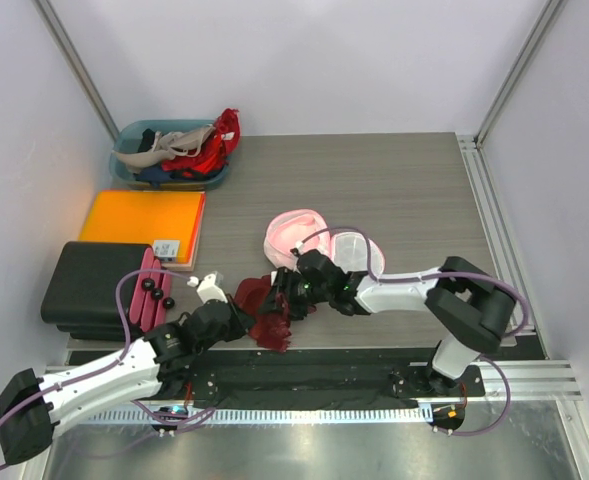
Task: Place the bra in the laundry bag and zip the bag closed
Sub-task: Adjust the bra at the center of the board.
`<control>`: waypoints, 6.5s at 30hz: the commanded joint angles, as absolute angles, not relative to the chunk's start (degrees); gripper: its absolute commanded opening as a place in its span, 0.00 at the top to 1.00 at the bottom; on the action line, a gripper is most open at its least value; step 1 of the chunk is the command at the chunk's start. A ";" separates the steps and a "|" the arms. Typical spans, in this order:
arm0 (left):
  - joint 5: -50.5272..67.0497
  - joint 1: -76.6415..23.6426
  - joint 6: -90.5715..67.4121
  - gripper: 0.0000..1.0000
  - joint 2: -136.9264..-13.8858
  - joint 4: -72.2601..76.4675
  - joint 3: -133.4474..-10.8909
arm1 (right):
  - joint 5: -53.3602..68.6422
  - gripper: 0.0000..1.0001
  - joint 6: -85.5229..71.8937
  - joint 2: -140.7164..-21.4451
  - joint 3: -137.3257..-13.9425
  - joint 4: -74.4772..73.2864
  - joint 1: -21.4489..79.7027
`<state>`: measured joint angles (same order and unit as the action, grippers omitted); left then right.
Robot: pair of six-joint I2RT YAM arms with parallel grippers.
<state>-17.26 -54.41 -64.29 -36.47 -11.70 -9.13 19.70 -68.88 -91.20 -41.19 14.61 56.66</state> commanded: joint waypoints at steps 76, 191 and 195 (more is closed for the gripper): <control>-19.43 -54.67 -74.27 1.00 -35.07 -16.53 -8.18 | -45.02 0.85 -26.99 -90.09 -43.59 9.75 90.71; -9.49 -47.72 -67.85 0.92 -53.17 -2.73 -10.55 | -19.75 0.05 -26.54 -67.31 -25.40 8.95 81.91; -9.40 -47.72 -67.94 0.92 -53.09 -2.72 -10.64 | -20.75 0.17 -24.88 -73.99 -26.28 14.22 82.35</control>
